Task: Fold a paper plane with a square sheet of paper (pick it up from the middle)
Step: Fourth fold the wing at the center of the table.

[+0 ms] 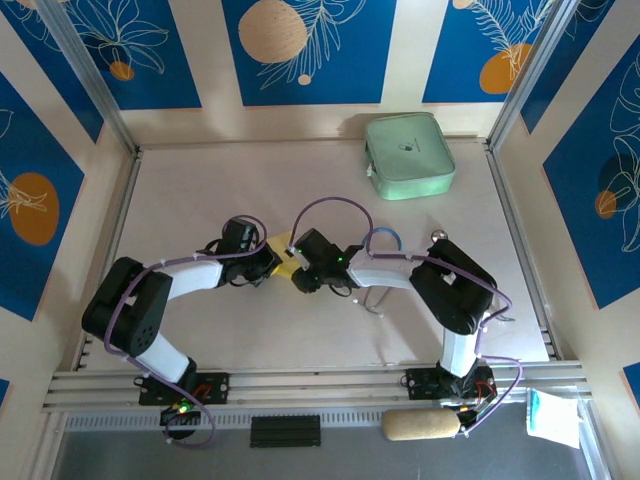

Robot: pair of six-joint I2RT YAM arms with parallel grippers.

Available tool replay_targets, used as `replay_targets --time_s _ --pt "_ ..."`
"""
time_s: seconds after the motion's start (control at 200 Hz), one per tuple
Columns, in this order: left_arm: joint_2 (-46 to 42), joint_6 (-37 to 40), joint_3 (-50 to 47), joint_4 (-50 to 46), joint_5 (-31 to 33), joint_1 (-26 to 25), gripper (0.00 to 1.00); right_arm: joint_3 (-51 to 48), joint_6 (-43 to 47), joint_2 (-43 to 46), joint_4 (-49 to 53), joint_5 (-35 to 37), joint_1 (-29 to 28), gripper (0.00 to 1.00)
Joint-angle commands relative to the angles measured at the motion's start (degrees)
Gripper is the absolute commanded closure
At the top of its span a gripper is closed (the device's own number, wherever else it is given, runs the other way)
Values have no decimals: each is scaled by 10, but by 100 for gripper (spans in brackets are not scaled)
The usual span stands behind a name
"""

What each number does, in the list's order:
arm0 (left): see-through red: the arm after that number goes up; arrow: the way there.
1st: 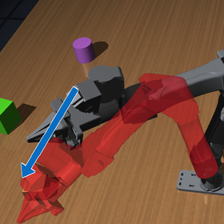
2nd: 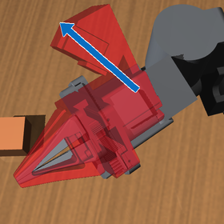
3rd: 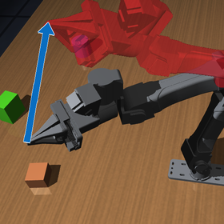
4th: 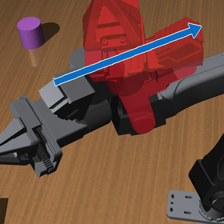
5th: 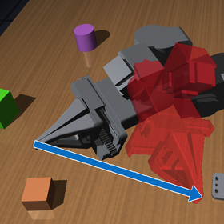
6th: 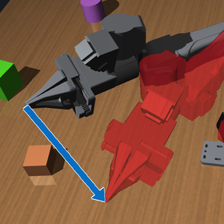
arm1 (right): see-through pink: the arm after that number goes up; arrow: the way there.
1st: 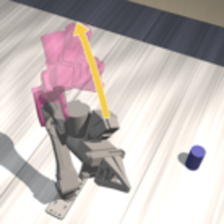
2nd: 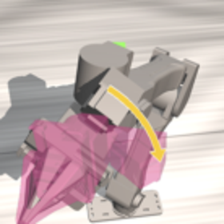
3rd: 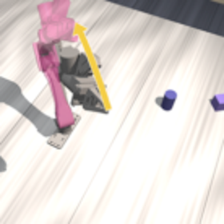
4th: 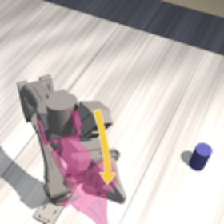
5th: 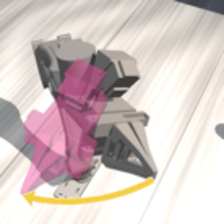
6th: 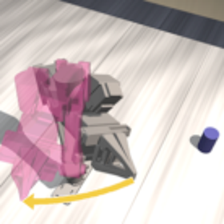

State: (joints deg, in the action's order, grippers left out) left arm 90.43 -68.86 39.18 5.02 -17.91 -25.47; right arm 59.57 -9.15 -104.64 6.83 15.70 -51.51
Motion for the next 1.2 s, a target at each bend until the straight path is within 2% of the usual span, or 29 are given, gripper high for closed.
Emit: replay_targets --time_s 0.0,0.355,0.61,0.9,1.091,1.196 --pt "-12 -8 20 -20 3 -6 97 23 10 -15 -9 27 -8 61" --pt "-11 -21 25 -25 2 -6 97 24 28 -29 -16 63 -21 62" --pt "-12 -22 27 -37 8 -5 97 6 25 3 -19 73 -21 62" --pt "-14 -34 31 -46 7 -5 97 -83 42 72 -106 -19 7 61" --pt "-14 -50 34 -52 6 -5 96 -98 68 67 -157 -65 14 61" --pt "-14 -60 35 -55 4 -5 96 -96 79 54 -174 -65 13 61"
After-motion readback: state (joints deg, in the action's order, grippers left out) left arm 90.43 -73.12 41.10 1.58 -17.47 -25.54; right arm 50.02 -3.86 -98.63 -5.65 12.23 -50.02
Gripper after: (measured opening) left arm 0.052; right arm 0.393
